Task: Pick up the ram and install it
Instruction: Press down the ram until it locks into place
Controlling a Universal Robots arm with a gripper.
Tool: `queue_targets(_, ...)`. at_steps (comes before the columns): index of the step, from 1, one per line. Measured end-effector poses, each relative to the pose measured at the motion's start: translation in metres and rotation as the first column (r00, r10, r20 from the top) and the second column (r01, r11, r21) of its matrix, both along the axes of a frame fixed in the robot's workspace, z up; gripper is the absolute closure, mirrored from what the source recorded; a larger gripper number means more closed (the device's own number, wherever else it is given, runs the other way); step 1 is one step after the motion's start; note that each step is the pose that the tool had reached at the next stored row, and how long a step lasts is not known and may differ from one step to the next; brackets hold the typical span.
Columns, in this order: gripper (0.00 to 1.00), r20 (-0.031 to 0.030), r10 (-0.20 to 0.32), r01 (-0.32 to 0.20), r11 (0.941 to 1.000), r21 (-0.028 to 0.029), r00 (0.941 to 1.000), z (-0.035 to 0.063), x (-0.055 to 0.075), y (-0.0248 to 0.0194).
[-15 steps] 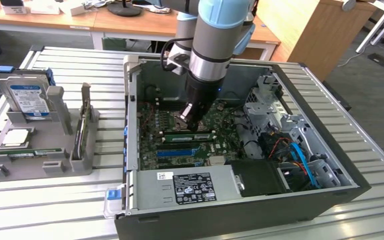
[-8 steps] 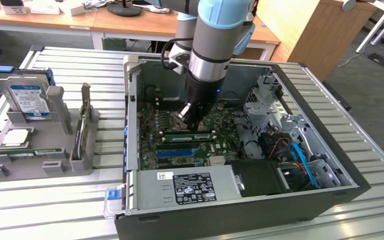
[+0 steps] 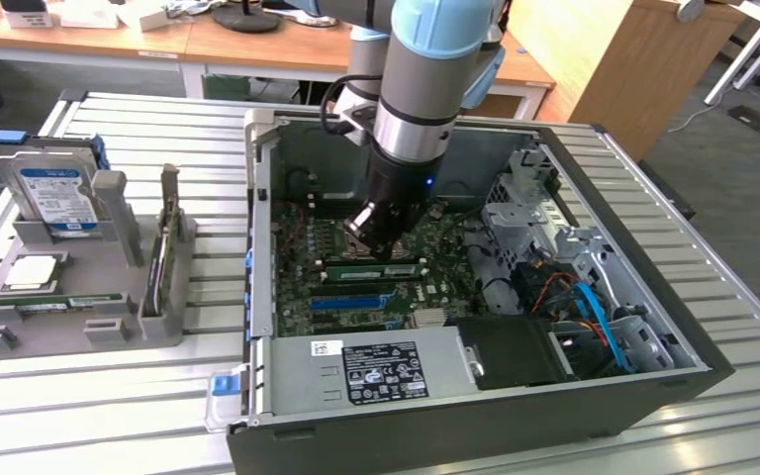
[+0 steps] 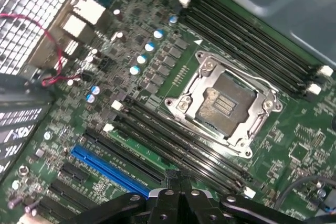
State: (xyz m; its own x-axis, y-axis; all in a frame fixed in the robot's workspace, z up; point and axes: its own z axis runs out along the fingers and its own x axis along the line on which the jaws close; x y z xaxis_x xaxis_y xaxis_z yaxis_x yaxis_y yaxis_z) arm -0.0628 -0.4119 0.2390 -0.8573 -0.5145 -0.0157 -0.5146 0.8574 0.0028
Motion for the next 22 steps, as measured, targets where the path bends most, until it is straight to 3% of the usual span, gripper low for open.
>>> queue_targets(6, 0.89, 0.0, -0.078, 0.078, 0.997, 0.0, 0.997, -0.0007, 0.0, 0.0001)
queue_targets(12, 0.89, -0.0001, -0.16, 0.16, 0.987, -0.0001, 0.987, -0.0012, 0.0, 0.0)
queue_targets(17, 0.89, 0.0, -0.233, 0.233, 0.9725, 0.0, 0.9725, -0.0014, 0.0, 0.0)
queue_targets(22, 0.89, -0.0001, -0.31, 0.31, 0.9508, 0.0, 0.9508, -0.0017, 0.0, 0.0001)
